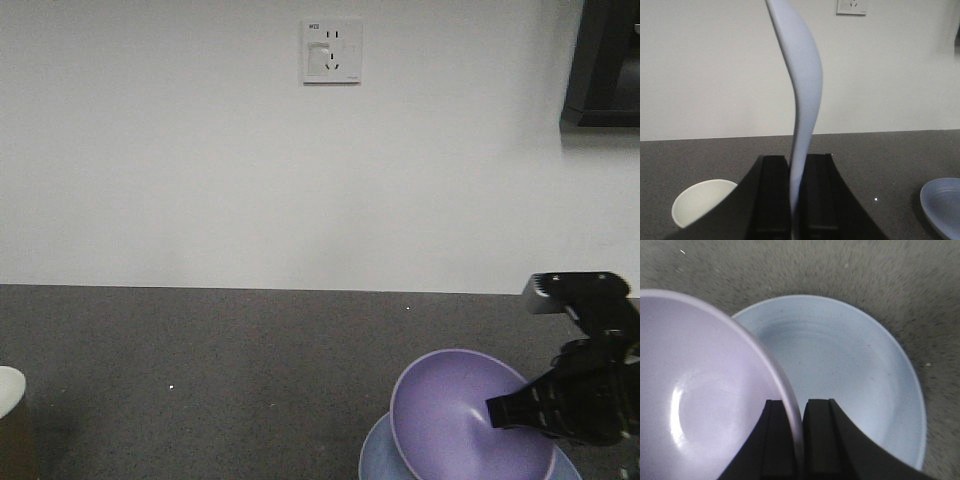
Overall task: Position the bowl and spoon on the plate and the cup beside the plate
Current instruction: 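Lower the bowl onto the plate and open the right gripper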
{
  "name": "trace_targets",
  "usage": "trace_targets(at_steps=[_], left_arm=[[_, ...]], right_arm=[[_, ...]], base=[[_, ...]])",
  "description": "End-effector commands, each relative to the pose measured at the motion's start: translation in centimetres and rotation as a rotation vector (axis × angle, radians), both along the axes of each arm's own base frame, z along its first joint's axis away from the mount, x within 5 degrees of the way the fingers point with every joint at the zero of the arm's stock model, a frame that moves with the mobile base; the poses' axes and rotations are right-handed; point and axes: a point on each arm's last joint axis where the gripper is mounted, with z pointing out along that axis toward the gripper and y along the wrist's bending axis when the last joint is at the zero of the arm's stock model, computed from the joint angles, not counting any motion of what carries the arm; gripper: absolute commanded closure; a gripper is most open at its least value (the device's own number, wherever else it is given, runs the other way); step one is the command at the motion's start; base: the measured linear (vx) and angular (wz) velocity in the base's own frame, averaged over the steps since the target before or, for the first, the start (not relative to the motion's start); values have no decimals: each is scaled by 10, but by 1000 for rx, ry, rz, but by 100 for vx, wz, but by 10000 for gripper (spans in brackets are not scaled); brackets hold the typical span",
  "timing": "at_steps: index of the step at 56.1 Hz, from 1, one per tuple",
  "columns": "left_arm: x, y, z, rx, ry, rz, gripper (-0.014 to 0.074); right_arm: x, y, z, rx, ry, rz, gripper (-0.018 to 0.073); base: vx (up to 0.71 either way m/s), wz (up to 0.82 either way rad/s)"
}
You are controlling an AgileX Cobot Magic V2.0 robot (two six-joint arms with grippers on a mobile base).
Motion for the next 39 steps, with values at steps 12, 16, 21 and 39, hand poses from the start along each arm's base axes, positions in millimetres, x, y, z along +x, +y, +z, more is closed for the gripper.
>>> trace_targets(at_steps=[12,16,21,39], left_arm=[[0,1,13,-31,-63,7,600],[0,1,12,-30,-61,6,600],[0,1,12,-31,-58,6,600],[0,0,11,-30,-43,1,600]], right_arm=[[51,9,-20,30,84,-4,566],[55,9,-27,27,100,-11,563],[57,8,-28,14,87,-12,549],[57,8,-29,1,92,-6,335]], base=[[0,0],[0,0],[0,0],[0,0]])
